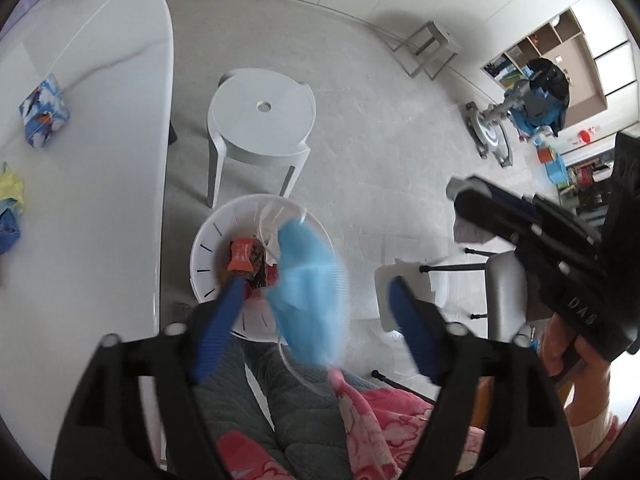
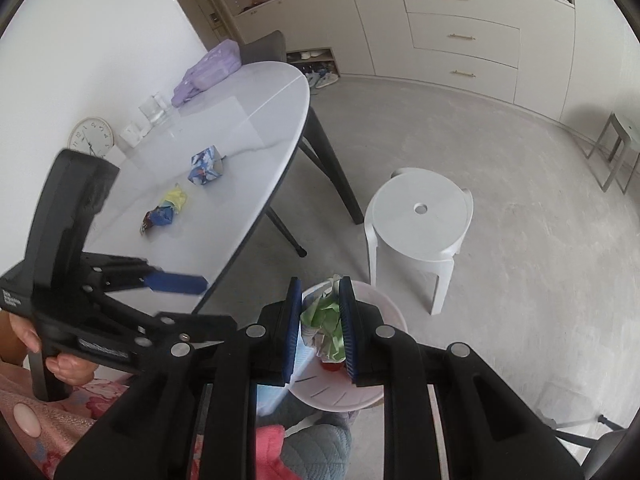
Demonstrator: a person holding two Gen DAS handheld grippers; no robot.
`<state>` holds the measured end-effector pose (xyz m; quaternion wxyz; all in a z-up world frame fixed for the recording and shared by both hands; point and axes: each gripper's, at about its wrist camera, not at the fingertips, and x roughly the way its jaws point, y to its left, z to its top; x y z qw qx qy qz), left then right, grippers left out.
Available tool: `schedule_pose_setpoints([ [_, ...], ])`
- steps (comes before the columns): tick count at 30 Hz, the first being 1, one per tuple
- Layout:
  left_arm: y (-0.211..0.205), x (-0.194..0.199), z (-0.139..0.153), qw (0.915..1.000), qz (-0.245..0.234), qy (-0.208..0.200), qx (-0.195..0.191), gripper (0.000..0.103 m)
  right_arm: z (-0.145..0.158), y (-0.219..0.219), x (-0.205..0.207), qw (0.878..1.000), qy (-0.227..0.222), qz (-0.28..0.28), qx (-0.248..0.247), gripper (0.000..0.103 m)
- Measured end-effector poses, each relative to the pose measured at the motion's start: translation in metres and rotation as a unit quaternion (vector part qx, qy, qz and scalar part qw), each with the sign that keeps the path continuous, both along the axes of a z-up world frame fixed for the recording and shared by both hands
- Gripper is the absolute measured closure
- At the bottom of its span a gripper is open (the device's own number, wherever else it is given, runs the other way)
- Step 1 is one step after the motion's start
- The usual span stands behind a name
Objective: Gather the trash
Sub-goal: 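Carry the mask and green wrapper over the wastebasket and open both grippers, then return to the table and grasp the brown-and-white snack box with the left gripper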
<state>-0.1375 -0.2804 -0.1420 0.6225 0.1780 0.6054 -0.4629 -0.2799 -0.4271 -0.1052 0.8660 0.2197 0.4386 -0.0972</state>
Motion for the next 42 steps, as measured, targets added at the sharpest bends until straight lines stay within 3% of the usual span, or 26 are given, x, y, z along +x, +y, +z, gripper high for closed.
schedule_pose_setpoints([
  [5, 0.019, 0.018, 0.015, 0.9980, 0.059, -0.021, -0.003, 0.013, -0.008, 0.002, 0.000, 1.000, 0.005, 0.009, 0.007, 0.083],
  [12, 0.068, 0.049, 0.048, 0.9817, 0.153, -0.113, 0.005, 0.008, -0.030, 0.021, 0.015, 0.998, 0.030, 0.061, 0.015, 0.080],
  [13, 0.073, 0.053, 0.051, 0.9799, 0.160, -0.119, 0.007, 0.008, -0.038, 0.027, 0.021, 0.996, 0.046, 0.076, 0.018, 0.075],
  [14, 0.078, 0.054, 0.054, 0.9780, 0.167, -0.124, 0.010, 0.008, -0.043, 0.031, 0.025, 0.995, 0.057, 0.083, 0.016, 0.057],
  [15, 0.083, 0.056, 0.055, 0.9757, 0.178, -0.128, 0.010, 0.008, -0.047, 0.035, 0.027, 0.994, 0.067, 0.086, 0.011, 0.032],
  [17, 0.098, 0.061, 0.058, 0.9724, 0.196, -0.126, 0.009, 0.008, -0.053, 0.042, 0.032, 0.993, 0.084, 0.084, -0.008, 0.014],
  [19, 0.109, 0.063, 0.060, 0.9690, 0.214, -0.124, 0.008, 0.008, -0.056, 0.045, 0.034, 0.992, 0.094, 0.082, -0.017, 0.006],
  [21, 0.117, 0.062, 0.062, 0.9660, 0.228, -0.122, 0.007, 0.008, -0.058, 0.047, 0.040, 0.990, 0.110, 0.082, -0.015, 0.004],
  [29, 0.146, 0.069, 0.069, 0.9511, 0.272, -0.146, 0.012, 0.008, -0.048, 0.054, 0.062, 0.989, 0.100, 0.107, -0.026, 0.003],
  [42, 0.216, 0.115, 0.062, 0.9152, 0.377, -0.139, 0.028, 0.008, -0.031, 0.080, 0.118, 0.983, 0.077, 0.165, -0.037, 0.003],
])
